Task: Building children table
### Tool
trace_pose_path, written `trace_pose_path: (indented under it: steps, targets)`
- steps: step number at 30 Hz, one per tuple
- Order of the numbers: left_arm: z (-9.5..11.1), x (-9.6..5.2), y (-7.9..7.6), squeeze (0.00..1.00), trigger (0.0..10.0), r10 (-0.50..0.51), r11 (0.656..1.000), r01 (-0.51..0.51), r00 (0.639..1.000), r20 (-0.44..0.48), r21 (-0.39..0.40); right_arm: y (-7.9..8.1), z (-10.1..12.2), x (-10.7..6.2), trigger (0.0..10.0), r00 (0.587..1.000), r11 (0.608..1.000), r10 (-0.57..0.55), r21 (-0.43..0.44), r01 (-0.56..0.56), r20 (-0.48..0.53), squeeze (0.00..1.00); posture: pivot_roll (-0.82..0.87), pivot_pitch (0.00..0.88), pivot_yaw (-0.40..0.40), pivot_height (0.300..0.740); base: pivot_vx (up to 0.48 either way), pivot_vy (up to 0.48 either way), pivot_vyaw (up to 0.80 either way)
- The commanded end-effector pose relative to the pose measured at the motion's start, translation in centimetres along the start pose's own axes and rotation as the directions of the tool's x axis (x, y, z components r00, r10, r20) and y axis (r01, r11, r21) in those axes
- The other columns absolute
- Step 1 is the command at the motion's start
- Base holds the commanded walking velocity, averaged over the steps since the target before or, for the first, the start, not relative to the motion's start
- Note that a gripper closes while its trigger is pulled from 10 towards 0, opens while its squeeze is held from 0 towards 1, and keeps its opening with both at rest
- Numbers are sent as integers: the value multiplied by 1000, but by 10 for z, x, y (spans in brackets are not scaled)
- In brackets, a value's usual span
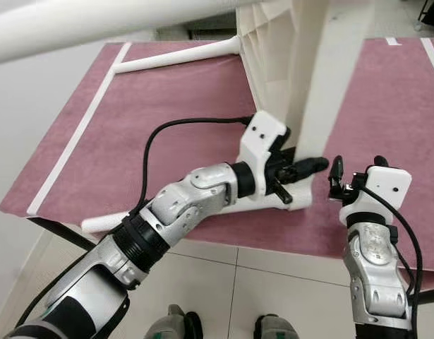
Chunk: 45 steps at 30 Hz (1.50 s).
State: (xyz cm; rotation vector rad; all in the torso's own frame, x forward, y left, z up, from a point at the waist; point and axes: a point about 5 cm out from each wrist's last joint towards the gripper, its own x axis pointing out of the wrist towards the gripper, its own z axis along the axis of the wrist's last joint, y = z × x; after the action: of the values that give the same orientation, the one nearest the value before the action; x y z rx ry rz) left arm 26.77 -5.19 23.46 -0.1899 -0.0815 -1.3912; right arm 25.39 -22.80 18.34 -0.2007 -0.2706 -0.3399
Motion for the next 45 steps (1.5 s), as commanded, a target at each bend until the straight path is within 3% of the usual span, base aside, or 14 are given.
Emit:
trace_pose_path:
  steps: [1, 5, 10, 12, 17, 18, 20, 21, 22, 28, 30, 31, 41, 45]
  targets:
    - [16, -16, -64, 0, 10000, -889, 456, 886, 458, -1, 76, 2, -1, -3, 10000, 1000, 1000, 1, -1, -1, -9, 0, -281, 155, 171, 740, 0, 0, 0]
    - [15, -19, -66, 0, 10000, -909, 416, 908, 417, -13, 55, 2, -1, -4, 10000, 1000, 1000, -3, 0, 3, -11, 0, -281, 156, 172, 740, 0, 0, 0]
    - [15, -19, -65, 0, 10000, -910, 412, 910, 413, -24, 55, 3, -1, -4, 10000, 1000, 1000, -3, 1, 3, -13, 0, -279, 156, 171, 740, 0, 0, 0]
    - [17, -14, -58, 0, 10000, -878, 476, 876, 479, -26, 78, 3, -1, -3, 10000, 1000, 1000, -1, 1, 1, -12, 0, -278, 156, 169, 740, 0, 0, 0]
    - [14, -13, -54, 0, 10000, -847, 523, 847, 529, -46, 97, 3, -1, -3, 10000, 1000, 1000, -1, 1, 1, -12, 0, -276, 156, 167, 740, 0, 0, 0]
    - [12, -13, -51, 0, 10000, -824, 560, 823, 565, -44, 99, 3, -1, -3, 10000, 1000, 1000, 1, 1, -1, -12, 0, -272, 155, 163, 740, 0, 0, 0]
    - [11, -13, -49, 0, 10000, -807, 583, 806, 589, -42, 98, 3, -1, -3, 10000, 1000, 1000, 2, 1, -2, -13, 0, -272, 155, 163, 740, 0, 0, 0]
    - [9, -13, -46, 1000, 10000, -786, 612, 785, 617, -41, 93, 4, -1, -3, 10000, 1000, 1000, 4, 1, -4, -13, 0, -265, 154, 157, 740, 0, 0, 0]
    - [7, -14, -43, 1000, 10000, -766, 637, 766, 641, -40, 88, 4, -1, -2, 10000, 1000, 1000, 7, 1, -7, -12, 0, -260, 153, 153, 740, 0, 0, 0]
    - [5, -17, -40, 1000, 10000, -737, 670, 737, 674, -36, 83, 5, -1, -1, 10000, 1000, 1000, 13, 3, -13, -11, 0, -255, 151, 150, 740, 0, 0, 0]
    - [3, -21, -36, 1000, 10000, -705, 705, 704, 709, -23, 85, 6, -1, 0, 10000, 1000, 1000, 19, 4, -19, -10, 0, -248, 148, 146, 740, 0, 0, 0]
    - [4, -24, -34, 0, 10000, -688, 722, 686, 726, -15, 90, 6, -1, 1, 10000, 1000, 1000, 22, 4, -22, -10, 0, -245, 148, 144, 740, 0, 0, 0]
    - [8, -43, -26, 0, 10000, -614, 780, 610, 789, -19, 137, 9, -1, 3, 10000, 999, 999, 31, 6, -31, -8, 0, -234, 144, 143, 740, 0, 0, 0]
    - [7, -63, -21, 0, 10000, -526, 834, 525, 849, -42, 167, 9, -1, 3, 10000, 999, 999, 33, 7, -33, -10, 0, -223, 143, 145, 740, 0, 0, 0]
